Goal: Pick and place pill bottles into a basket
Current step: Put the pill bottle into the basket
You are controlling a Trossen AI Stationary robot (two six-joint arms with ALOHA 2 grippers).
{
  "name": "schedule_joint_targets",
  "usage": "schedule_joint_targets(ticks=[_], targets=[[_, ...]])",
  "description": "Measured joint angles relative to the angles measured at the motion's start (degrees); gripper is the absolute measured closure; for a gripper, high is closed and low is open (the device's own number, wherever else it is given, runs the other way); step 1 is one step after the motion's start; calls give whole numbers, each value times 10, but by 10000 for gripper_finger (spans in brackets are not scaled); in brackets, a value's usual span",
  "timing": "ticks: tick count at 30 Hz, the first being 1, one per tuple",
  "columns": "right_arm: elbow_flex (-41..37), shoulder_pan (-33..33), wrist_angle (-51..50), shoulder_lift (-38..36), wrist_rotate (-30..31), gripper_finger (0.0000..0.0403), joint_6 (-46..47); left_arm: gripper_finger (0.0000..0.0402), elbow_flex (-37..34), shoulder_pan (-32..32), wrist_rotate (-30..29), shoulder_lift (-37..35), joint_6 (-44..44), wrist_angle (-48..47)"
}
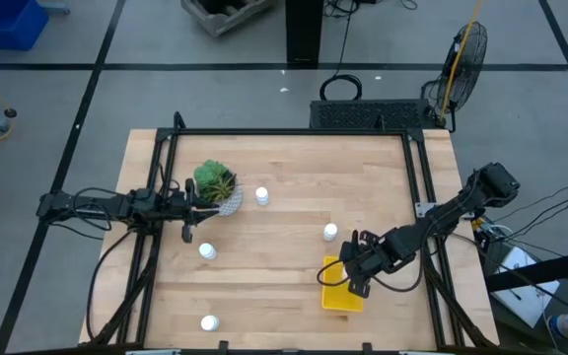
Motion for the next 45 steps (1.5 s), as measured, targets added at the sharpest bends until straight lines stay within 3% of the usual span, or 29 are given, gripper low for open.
schedule_joint_targets(ticks=[5, 9, 26, 33, 39, 45], targets=[[-3, 1, 20, 3, -6, 131, 15, 325, 0, 0, 0, 0, 0, 0], [-2, 0, 24, 3, -2, 96, 23, 325, 0, 0, 0, 0, 2, 0], [0, -25, 21, -18, 4, 117, 5, 325, 0, 0, 0, 0, 2, 0], [5, -27, 26, -85, 62, 121, -13, 325, 0, 0, 0, 0, 2, 0], [7, -55, 33, -148, 154, 122, -76, 325, 0, 0, 0, 0, 4, 0], [7, -133, 94, -166, 120, 122, -198, 325, 0, 0, 0, 0, 4, 0]])
